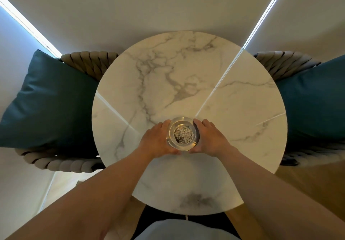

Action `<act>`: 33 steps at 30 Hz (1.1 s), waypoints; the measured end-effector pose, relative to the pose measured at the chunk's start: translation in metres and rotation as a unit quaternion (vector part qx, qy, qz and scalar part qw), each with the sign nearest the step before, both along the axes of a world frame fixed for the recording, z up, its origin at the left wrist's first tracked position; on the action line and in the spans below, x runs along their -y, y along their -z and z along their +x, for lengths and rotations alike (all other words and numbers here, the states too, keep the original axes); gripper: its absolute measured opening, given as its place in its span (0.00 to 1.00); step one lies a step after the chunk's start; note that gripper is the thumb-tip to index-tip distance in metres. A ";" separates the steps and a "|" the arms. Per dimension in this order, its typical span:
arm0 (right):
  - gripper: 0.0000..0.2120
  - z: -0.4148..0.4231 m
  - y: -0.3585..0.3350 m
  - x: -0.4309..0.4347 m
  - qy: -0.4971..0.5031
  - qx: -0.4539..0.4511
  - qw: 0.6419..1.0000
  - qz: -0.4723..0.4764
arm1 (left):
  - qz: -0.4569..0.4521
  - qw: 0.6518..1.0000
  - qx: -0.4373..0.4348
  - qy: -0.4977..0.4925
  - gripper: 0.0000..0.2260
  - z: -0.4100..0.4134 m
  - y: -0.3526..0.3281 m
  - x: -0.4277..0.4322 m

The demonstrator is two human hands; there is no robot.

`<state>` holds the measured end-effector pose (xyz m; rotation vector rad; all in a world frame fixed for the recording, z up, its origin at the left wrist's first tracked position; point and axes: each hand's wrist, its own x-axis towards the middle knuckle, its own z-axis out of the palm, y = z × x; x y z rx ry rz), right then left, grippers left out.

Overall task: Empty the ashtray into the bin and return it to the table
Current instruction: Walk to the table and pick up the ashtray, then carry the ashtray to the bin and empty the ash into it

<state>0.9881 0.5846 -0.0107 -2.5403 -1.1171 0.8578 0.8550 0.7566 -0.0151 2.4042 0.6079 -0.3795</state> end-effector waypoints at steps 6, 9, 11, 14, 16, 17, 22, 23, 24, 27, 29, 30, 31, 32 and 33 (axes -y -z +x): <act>0.56 -0.041 0.000 0.011 0.006 -0.004 1.000 -0.005 | -0.005 1.000 -0.008 0.017 0.48 -0.039 0.001 0.007; 0.56 -0.059 -0.003 0.020 0.002 0.002 1.000 -0.004 | -0.013 1.000 -0.006 0.020 0.48 -0.057 -0.003 0.015; 0.57 -0.070 -0.005 0.028 0.001 0.002 1.000 -0.003 | -0.015 1.000 -0.006 0.022 0.48 -0.068 -0.004 0.022; 0.57 -0.084 -0.007 0.042 -0.006 -0.001 1.000 -0.006 | -0.011 1.000 0.000 0.022 0.48 -0.084 -0.007 0.036; 0.57 -0.093 -0.009 0.051 -0.010 0.000 1.000 -0.010 | -0.014 1.000 0.005 0.017 0.48 -0.095 -0.009 0.046; 0.57 -0.098 -0.010 0.057 -0.012 0.001 1.000 -0.012 | -0.016 1.000 0.008 0.014 0.48 -0.100 -0.009 0.052; 0.56 -0.128 -0.015 0.094 -0.022 0.005 1.000 0.007 | -0.008 1.000 0.020 0.001 0.50 -0.134 -0.011 0.091; 0.56 -0.134 -0.015 0.102 -0.025 0.004 1.000 0.009 | -0.007 1.000 0.022 -0.004 0.50 -0.141 -0.011 0.100; 0.56 -0.141 -0.016 0.111 -0.029 0.004 0.999 0.013 | -0.006 1.000 0.026 -0.009 0.50 -0.148 -0.012 0.109; 0.54 -0.163 -0.021 0.137 -0.049 0.008 0.998 0.025 | -0.016 0.999 0.043 -0.027 0.49 -0.179 -0.013 0.141; 0.53 -0.180 -0.026 0.153 -0.070 0.013 0.997 0.021 | -0.028 0.997 0.051 -0.044 0.49 -0.204 -0.013 0.162; 0.53 -0.189 -0.027 0.161 -0.081 0.015 0.996 0.019 | -0.030 0.997 0.054 -0.051 0.49 -0.217 -0.013 0.173; 0.53 -0.198 -0.028 0.169 -0.087 0.017 0.996 0.019 | -0.031 0.997 0.055 -0.053 0.49 -0.229 -0.013 0.182; 0.53 -0.207 -0.030 0.175 -0.092 0.019 0.995 0.021 | -0.034 0.996 0.058 -0.056 0.48 -0.239 -0.015 0.191; 0.53 -0.215 -0.032 0.181 -0.098 0.019 0.995 0.022 | -0.035 0.996 0.060 -0.059 0.48 -0.249 -0.017 0.198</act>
